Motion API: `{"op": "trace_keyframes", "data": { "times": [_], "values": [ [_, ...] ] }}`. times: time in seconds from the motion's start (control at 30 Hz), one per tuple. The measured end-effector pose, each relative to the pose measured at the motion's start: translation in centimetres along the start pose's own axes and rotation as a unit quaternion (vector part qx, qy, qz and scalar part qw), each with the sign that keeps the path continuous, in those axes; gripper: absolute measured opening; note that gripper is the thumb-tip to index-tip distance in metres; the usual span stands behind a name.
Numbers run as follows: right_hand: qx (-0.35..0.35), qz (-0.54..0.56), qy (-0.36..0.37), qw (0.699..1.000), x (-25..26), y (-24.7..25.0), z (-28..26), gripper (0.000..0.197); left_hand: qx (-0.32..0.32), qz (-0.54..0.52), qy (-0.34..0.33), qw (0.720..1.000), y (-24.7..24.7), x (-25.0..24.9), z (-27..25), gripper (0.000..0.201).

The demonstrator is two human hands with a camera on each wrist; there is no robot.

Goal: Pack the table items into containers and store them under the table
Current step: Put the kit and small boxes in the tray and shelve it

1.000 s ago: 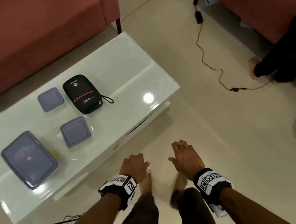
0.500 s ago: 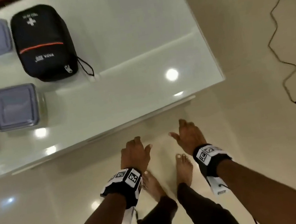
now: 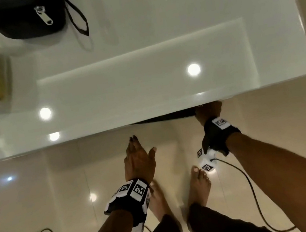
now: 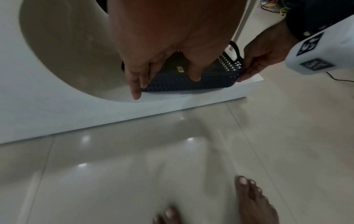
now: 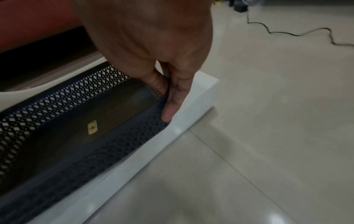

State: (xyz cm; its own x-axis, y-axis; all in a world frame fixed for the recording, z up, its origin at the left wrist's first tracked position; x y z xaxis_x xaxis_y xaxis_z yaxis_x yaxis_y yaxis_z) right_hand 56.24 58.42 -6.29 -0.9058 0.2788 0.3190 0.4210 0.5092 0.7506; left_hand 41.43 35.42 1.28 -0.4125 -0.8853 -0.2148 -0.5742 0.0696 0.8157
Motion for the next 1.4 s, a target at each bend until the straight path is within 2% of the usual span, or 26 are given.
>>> {"op": "trace_keyframes", "data": {
  "times": [0.03, 0.07, 0.1, 0.17, 0.27, 0.4, 0.5, 0.6, 0.67, 0.77, 0.9, 0.97, 1.07, 1.1, 1.17, 1.2, 1.3, 1.4],
  "values": [
    [-0.027, -0.025, -0.033, 0.999, -1.2, 1.6, -1.3, 0.022, 0.007, -0.021, 0.022, 1.000, 0.4, 0.2, -1.3, 0.079],
    [-0.051, -0.050, -0.055, 0.996, -3.0, 3.0, -2.8, 0.027, 0.004, -0.050, 0.051, 0.997, 1.1, 0.3, -3.0, 0.079],
    [-0.053, -0.042, -0.096, 0.993, -5.3, 3.7, -4.7, 0.033, -0.009, -0.085, 0.087, 0.993, 1.8, 0.7, -4.3, 0.078],
    [-0.035, -0.050, -0.141, 0.988, -9.9, 5.2, -8.4, 0.034, -0.060, -0.167, 0.160, 0.971, 4.0, 1.1, -7.3, 0.072],
    [-0.028, -0.036, -0.153, 0.987, -13.0, 9.4, -15.2, 0.023, -0.126, -0.232, 0.227, 0.937, 7.4, 1.8, -12.3, 0.056],
    [-0.057, -0.016, -0.155, 0.986, -15.4, 16.1, -23.3, 0.011, -0.122, -0.215, 0.295, 0.923, 10.3, 4.6, -19.2, 0.046],
    [-0.073, 0.017, -0.177, 0.981, -18.0, 19.2, -28.3, 0.006, -0.080, -0.138, 0.263, 0.951, 12.4, 6.8, -22.9, 0.041],
    [-0.114, 0.047, -0.148, 0.981, -17.2, 21.8, -31.6, 0.017, -0.067, -0.083, 0.194, 0.975, 15.5, 7.5, -25.1, 0.022],
    [-0.157, 0.064, -0.094, 0.981, -13.9, 23.6, -32.5, 0.013, -0.074, -0.062, 0.148, 0.984, 17.5, 7.4, -24.9, 0.016],
    [-0.206, 0.129, -0.017, 0.970, -7.1, 25.6, -31.9, 0.010, -0.110, -0.087, 0.113, 0.984, 19.9, 7.0, -21.8, 0.014],
    [-0.245, 0.168, 0.031, 0.954, -0.4, 26.9, -27.6, 0.042, -0.129, -0.066, 0.026, 0.989, 22.2, 3.6, -15.5, 0.019],
    [-0.229, 0.153, 0.023, 0.961, 1.7, 26.5, -24.6, 0.048, -0.128, -0.036, 0.025, 0.991, 23.3, 2.1, -12.3, 0.025],
    [-0.202, 0.103, -0.002, 0.974, 4.7, 26.2, -21.5, 0.043, -0.167, -0.027, 0.077, 0.983, 25.8, 0.8, -9.1, 0.038],
    [-0.233, 0.080, 0.010, 0.969, 6.3, 26.6, -20.7, 0.042, -0.187, -0.038, 0.087, 0.978, 26.6, 0.2, -8.0, 0.044],
    [-0.315, 0.080, 0.083, 0.942, 9.5, 27.7, -22.0, 0.047, -0.230, -0.030, 0.055, 0.971, 27.6, -1.5, -7.3, 0.057],
    [-0.315, 0.085, 0.127, 0.937, 12.4, 27.3, -21.9, 0.049, -0.241, -0.017, 0.038, 0.970, 28.1, -2.5, -6.0, 0.062],
    [-0.227, 0.082, 0.235, 0.942, 21.5, 23.8, -22.1, 0.058, -0.254, -0.018, 0.010, 0.967, 29.6, -5.7, -2.7, 0.068],
    [-0.166, 0.040, 0.337, 0.926, 29.6, 20.1, -22.6, 0.072, -0.229, -0.058, 0.060, 0.970, 30.9, -6.5, 0.1, 0.062]
  ]
}}
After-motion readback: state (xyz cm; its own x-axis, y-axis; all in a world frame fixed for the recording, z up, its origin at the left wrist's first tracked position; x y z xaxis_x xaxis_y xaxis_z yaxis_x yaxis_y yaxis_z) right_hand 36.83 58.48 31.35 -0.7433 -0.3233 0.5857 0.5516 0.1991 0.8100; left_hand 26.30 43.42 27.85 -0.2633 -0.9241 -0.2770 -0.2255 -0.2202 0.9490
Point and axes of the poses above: each hand's wrist, its own z-axis towards the middle knuckle, its own y-axis out of the back of the hand, x = y × z, the point moved 8 cm from there along z, towards the middle knuckle, and after that the axes turned 12 degrees about -x, right-handed, at the moved point
